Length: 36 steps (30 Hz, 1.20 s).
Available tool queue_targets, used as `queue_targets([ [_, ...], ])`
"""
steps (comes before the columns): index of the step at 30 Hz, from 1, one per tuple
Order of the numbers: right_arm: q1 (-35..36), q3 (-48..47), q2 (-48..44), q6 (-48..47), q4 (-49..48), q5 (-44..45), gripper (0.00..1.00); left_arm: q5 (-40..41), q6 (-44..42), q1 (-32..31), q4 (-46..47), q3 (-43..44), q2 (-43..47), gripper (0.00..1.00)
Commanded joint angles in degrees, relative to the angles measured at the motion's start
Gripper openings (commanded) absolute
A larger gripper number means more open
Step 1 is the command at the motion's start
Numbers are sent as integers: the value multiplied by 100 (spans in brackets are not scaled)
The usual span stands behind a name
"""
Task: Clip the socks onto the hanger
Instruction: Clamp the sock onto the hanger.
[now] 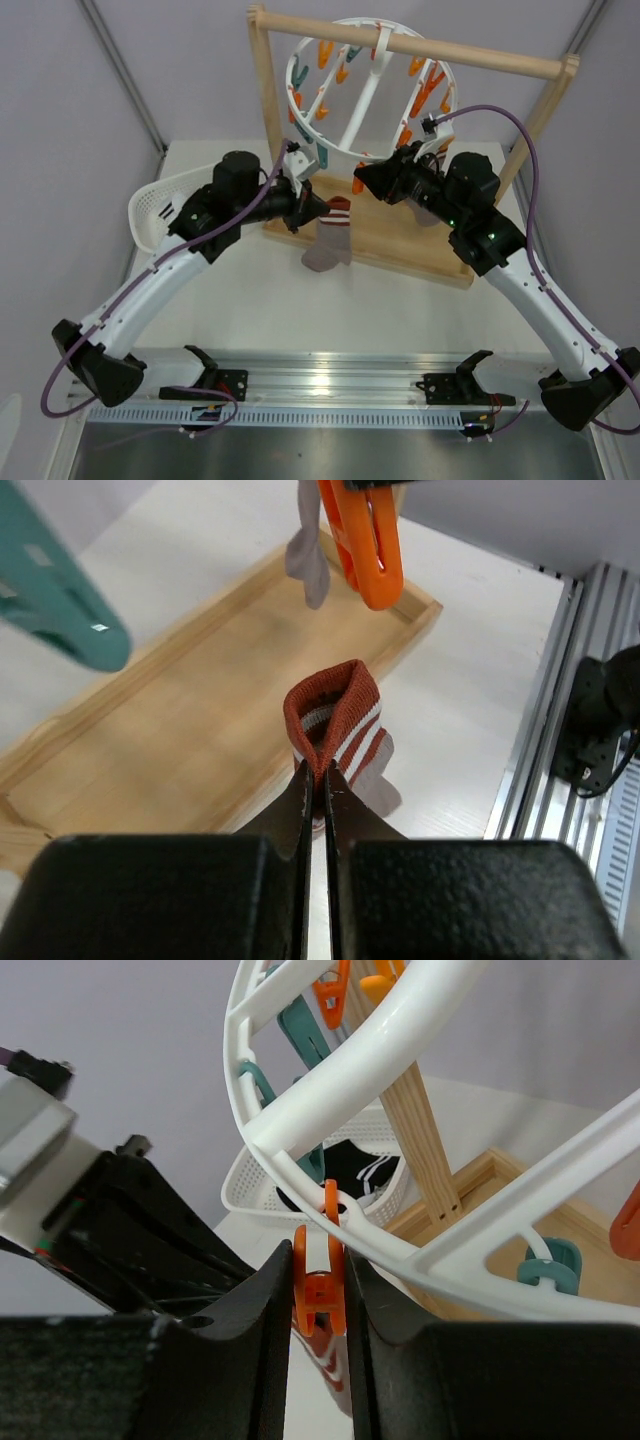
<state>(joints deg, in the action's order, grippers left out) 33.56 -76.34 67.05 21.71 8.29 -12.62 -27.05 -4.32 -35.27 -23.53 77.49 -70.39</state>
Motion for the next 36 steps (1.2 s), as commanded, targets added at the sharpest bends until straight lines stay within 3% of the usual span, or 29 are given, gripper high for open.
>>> queue_targets([
  [1, -43, -250, -113, -238, -320, -232, 2, -363, -595, -191, 112, 424, -211, 2],
  [11, -51, -241, -52, -537, -276, -671, 1, -723, -1053, -376, 287, 741, -572, 2],
  [23, -113, -215, -16, -528, -311, -996, 1, -600, -1106, -376, 384, 1083, -880, 1],
  [36, -183, -66, -78, -572, -416, -1120, 1, -1012, -1115, -376, 471, 944, -670, 1],
])
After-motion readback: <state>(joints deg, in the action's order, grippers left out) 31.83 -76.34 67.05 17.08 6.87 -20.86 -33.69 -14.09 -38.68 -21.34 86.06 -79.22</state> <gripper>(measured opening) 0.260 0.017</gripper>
